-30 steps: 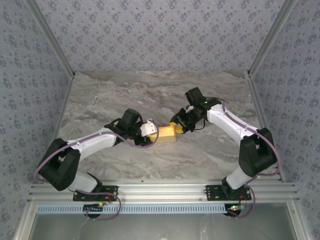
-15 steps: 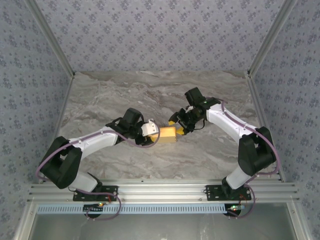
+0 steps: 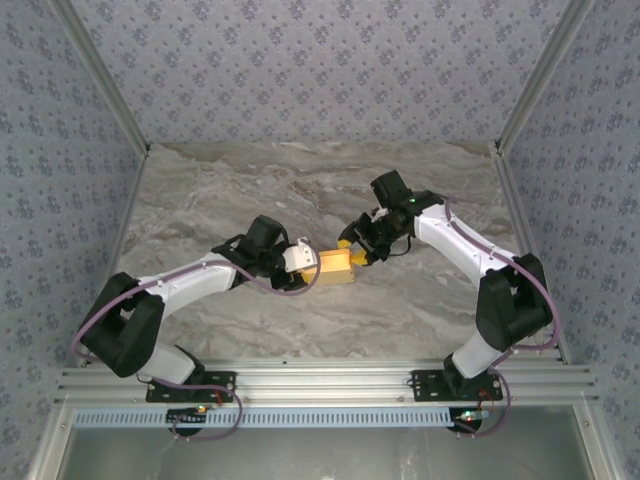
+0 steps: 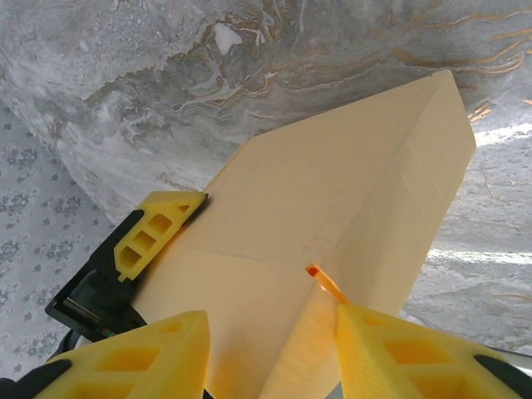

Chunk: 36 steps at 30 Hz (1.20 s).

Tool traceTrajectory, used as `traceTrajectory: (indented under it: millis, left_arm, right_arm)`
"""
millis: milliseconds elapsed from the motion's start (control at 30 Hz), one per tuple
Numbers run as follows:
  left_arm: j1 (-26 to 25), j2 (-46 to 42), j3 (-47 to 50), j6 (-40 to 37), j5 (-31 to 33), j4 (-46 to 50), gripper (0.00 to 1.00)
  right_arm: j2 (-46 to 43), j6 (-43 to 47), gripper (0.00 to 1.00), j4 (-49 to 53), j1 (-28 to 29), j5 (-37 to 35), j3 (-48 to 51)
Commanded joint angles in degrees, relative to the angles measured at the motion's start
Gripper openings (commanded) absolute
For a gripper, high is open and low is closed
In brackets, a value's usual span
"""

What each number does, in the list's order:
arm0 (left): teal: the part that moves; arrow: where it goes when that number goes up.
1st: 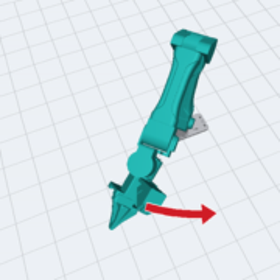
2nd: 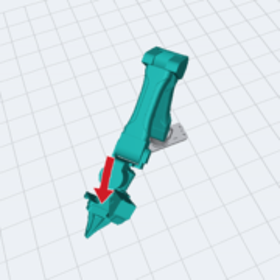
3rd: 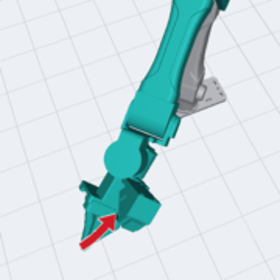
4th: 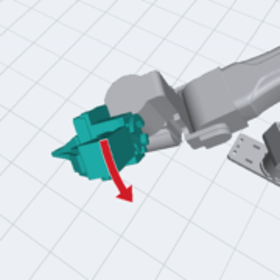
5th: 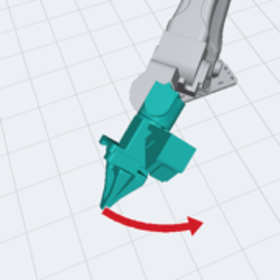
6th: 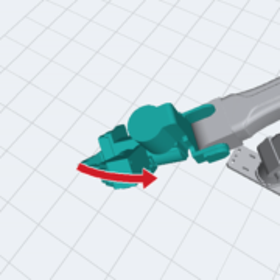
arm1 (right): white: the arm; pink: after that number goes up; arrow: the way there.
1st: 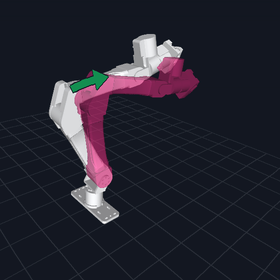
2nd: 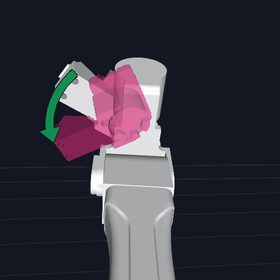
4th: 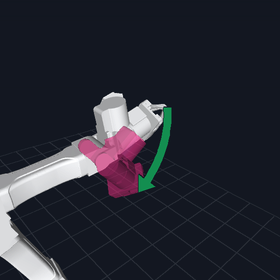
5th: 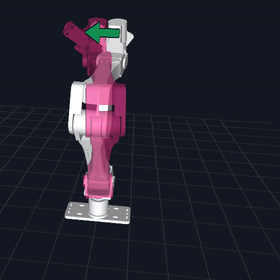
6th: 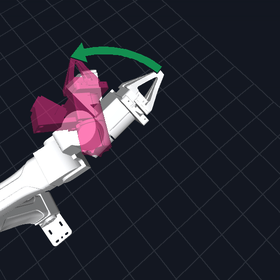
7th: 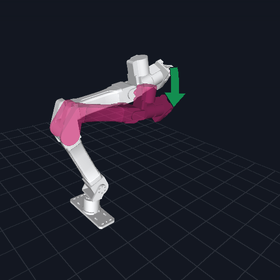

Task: Fold the paper box

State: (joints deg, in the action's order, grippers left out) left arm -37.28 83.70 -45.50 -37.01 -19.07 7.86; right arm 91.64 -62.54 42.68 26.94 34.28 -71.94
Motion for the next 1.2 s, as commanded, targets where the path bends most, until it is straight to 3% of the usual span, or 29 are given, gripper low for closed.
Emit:
traceTrajectory:
  millis: [0,467,833,933,1000,1067,1167]
  left_arm:
    - [-0.91,1.33,-1.34,-1.09,-1.58,0.76,0.53]
    - [-0.93,1.71,-2.13,-1.95,-1.67,2.17,0.54]
    - [-0.91,2.71,-4.15,-1.21,-2.11,3.22,0.60]
    - [-0.82,2.07,-4.34,-0.57,-2.42,3.21,0.68]
    - [-0.32,0.63,-3.91,0.29,-3.45,3.16,0.88]
    - [0.33,-1.53,-2.93,1.61,-4.28,2.26,0.99]
    - [1.07,-6.38,-0.50,3.63,-4.18,-0.08,0.99]
  right_arm:
    - [0.71,0.58,0.44,0.98,0.38,3.60,-1.82]
    - [1.40,7.15,0.38,3.76,-2.32,1.68,1.71]
    - [2.06,8.58,0.35,2.39,-2.63,0.37,3.12]
    - [1.94,8.32,0.35,1.85,-2.69,0.09,5.40]
    - [1.82,8.32,0.35,1.62,-2.77,-0.02,5.58]
    - [1.66,8.15,0.36,1.37,-2.93,-0.01,5.80]
    - [1.50,8.01,0.39,1.33,-3.12,0.14,5.76]
